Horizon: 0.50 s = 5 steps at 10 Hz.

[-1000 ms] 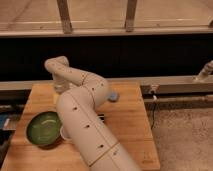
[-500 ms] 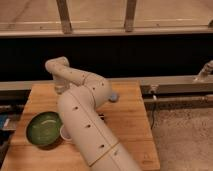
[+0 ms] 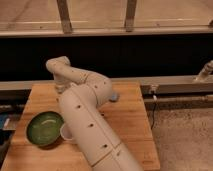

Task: Drag the pepper across the table

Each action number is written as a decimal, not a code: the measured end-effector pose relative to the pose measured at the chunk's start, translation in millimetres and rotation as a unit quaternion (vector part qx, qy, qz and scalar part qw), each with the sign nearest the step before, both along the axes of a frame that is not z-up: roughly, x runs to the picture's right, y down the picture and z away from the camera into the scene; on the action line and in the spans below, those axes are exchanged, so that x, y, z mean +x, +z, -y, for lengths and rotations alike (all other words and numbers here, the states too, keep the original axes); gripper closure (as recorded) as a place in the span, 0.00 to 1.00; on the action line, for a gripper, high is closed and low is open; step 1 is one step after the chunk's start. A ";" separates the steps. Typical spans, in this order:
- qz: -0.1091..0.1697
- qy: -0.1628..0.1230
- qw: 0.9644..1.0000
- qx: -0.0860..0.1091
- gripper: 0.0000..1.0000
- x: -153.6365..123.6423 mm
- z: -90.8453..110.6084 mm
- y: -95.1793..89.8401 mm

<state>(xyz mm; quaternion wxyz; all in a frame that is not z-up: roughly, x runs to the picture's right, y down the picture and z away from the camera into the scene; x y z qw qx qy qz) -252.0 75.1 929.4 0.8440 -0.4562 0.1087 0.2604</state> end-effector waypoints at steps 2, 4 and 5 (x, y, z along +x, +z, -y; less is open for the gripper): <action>-0.002 0.023 1.000 0.016 1.00 13.3 14.2 -6.9; -0.003 0.037 0.999 0.028 1.00 21.1 24.1 -12.8; -0.004 0.041 0.999 0.031 1.00 23.7 26.8 -14.1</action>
